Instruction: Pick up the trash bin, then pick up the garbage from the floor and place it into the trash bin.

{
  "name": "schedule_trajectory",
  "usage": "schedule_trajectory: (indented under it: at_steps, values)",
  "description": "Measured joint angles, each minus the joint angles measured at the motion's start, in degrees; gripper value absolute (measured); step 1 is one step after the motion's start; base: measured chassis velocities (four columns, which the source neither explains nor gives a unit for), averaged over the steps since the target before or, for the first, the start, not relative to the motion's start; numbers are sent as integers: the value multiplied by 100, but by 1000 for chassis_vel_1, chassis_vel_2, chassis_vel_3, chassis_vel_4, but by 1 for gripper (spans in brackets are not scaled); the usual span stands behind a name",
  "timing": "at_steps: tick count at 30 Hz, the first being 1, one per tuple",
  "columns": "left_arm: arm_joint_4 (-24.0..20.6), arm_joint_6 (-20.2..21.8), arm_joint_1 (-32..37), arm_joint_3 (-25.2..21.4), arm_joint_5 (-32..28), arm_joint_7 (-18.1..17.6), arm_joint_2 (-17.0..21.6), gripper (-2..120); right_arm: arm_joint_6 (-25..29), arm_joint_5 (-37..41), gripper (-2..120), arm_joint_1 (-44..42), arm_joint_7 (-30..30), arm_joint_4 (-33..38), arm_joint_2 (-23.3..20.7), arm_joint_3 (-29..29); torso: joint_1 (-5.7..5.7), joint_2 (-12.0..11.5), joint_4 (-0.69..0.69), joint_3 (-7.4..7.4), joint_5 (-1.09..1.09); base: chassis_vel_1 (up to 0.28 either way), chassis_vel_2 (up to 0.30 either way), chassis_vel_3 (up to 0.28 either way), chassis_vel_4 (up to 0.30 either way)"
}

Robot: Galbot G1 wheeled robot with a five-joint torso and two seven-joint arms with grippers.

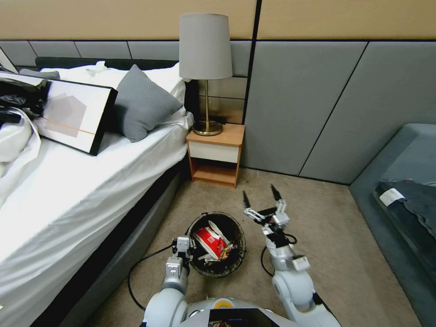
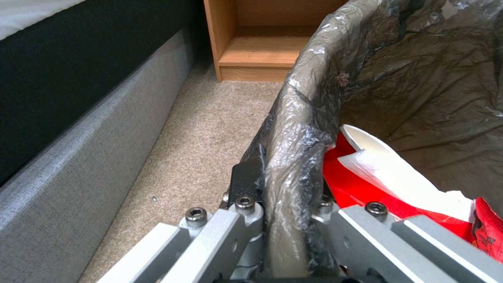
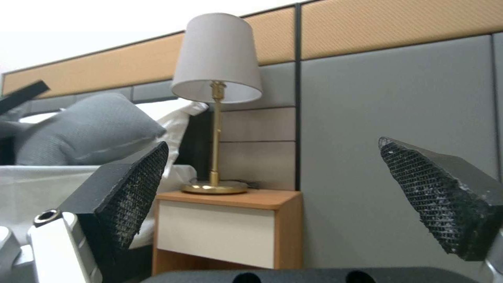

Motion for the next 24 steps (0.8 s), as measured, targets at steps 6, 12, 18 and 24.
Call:
schedule_trajectory:
  at_steps: [6,12,18,24]
  values:
    - [-33,-2,0,3,-36,-7,-6,2,24,-1,100,13,15,-76,76,26,0,0,1,0,0,0,0,0,0]
    - [-46,-5,20,1,-47,-11,-16,2,56,-48,100,40,15,-213,93,33,0,0,1,0,-1,0,0,0,0]
    - [-73,-8,10,-16,-58,-11,-17,2,127,-93,100,22,-7,-355,122,98,0,0,0,0,-1,0,0,0,0]
    - [-79,-9,9,-17,-59,-10,-27,2,151,-102,100,36,-12,-412,119,153,0,0,-1,0,-1,0,0,0,0]
